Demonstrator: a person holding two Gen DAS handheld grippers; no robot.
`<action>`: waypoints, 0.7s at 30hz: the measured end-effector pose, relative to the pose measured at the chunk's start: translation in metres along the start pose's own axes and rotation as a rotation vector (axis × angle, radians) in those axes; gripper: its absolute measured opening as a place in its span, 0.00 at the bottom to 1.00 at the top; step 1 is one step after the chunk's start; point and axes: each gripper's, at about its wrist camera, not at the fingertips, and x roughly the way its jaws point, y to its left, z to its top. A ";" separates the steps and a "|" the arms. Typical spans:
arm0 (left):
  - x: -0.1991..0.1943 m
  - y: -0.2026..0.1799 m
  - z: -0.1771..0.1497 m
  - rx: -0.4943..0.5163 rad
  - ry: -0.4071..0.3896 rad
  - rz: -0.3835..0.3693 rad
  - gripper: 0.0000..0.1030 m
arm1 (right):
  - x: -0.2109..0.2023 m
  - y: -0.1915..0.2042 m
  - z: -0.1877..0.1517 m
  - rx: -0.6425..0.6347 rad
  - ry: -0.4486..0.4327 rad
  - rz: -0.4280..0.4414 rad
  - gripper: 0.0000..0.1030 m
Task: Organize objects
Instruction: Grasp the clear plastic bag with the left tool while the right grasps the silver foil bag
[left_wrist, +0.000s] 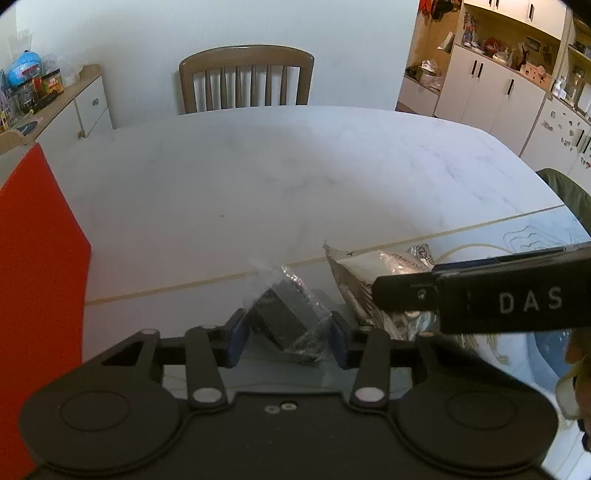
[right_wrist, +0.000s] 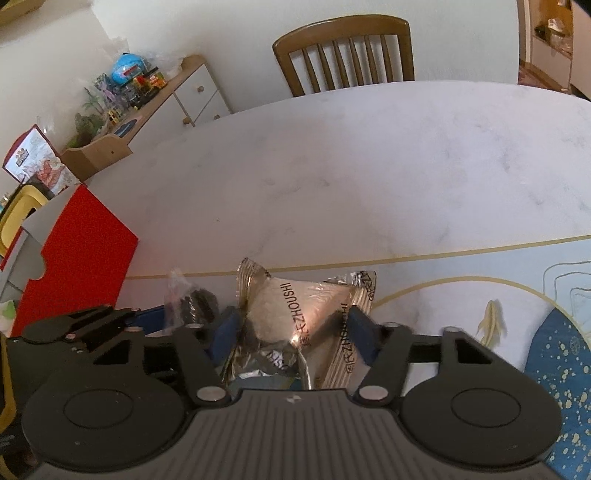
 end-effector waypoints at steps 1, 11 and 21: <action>0.000 0.000 0.000 0.002 -0.003 0.004 0.41 | -0.001 0.000 0.000 0.005 -0.004 -0.001 0.49; -0.015 -0.001 0.004 -0.002 -0.022 0.017 0.38 | -0.012 0.009 -0.003 -0.040 -0.039 -0.038 0.33; -0.040 0.000 0.007 -0.004 -0.039 -0.009 0.38 | -0.041 0.011 -0.011 -0.038 -0.069 -0.039 0.32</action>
